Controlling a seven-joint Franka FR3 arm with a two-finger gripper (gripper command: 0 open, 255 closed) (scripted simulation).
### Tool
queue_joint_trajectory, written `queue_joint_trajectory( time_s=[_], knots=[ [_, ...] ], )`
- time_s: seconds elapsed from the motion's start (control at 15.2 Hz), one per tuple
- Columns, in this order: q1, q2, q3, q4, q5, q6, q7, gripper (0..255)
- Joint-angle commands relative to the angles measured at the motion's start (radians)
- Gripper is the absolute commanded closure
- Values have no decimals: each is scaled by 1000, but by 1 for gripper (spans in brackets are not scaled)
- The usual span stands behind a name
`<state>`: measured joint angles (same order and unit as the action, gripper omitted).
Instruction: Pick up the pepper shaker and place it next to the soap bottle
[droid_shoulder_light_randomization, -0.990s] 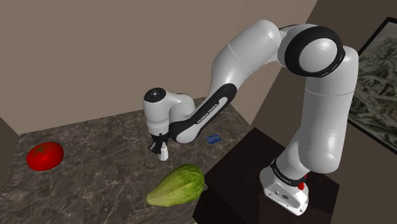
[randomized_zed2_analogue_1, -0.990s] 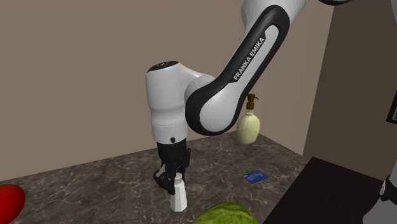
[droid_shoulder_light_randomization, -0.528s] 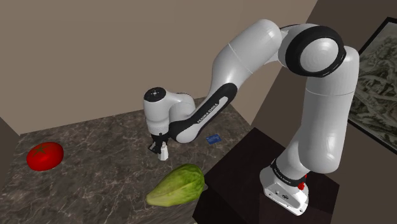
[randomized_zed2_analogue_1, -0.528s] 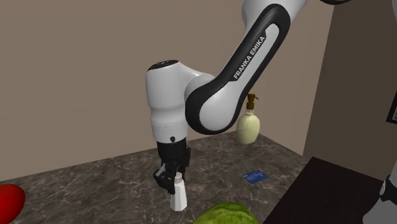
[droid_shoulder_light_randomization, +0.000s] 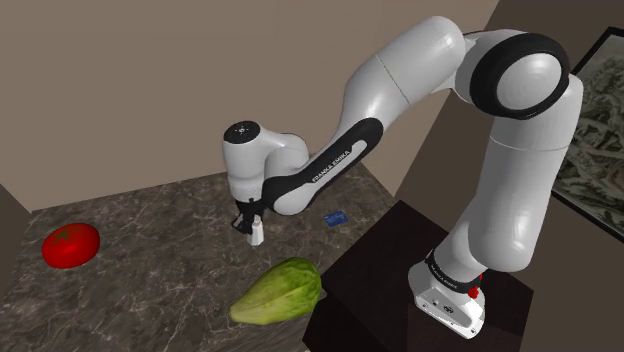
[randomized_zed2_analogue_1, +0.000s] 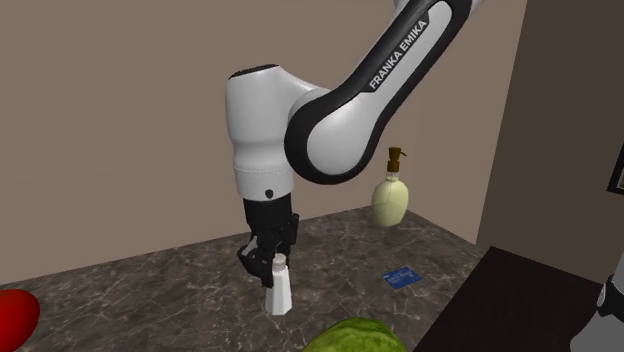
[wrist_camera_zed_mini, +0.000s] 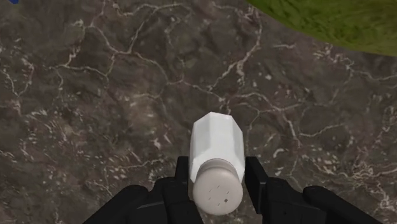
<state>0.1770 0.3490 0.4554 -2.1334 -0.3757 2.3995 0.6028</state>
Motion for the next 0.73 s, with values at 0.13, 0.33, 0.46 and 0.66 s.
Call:
queue_joint_trajectory(
  time_s=[0.13,0.33,0.46,0.66],
  knots=[
    [-15,-47,18,0,38,-39,-30,255],
    [-23,-77,29,6,63,-70,-50,255],
    [-28,-96,36,11,80,-91,-63,255],
    [-34,-124,44,20,104,-123,-81,255]
  ],
)
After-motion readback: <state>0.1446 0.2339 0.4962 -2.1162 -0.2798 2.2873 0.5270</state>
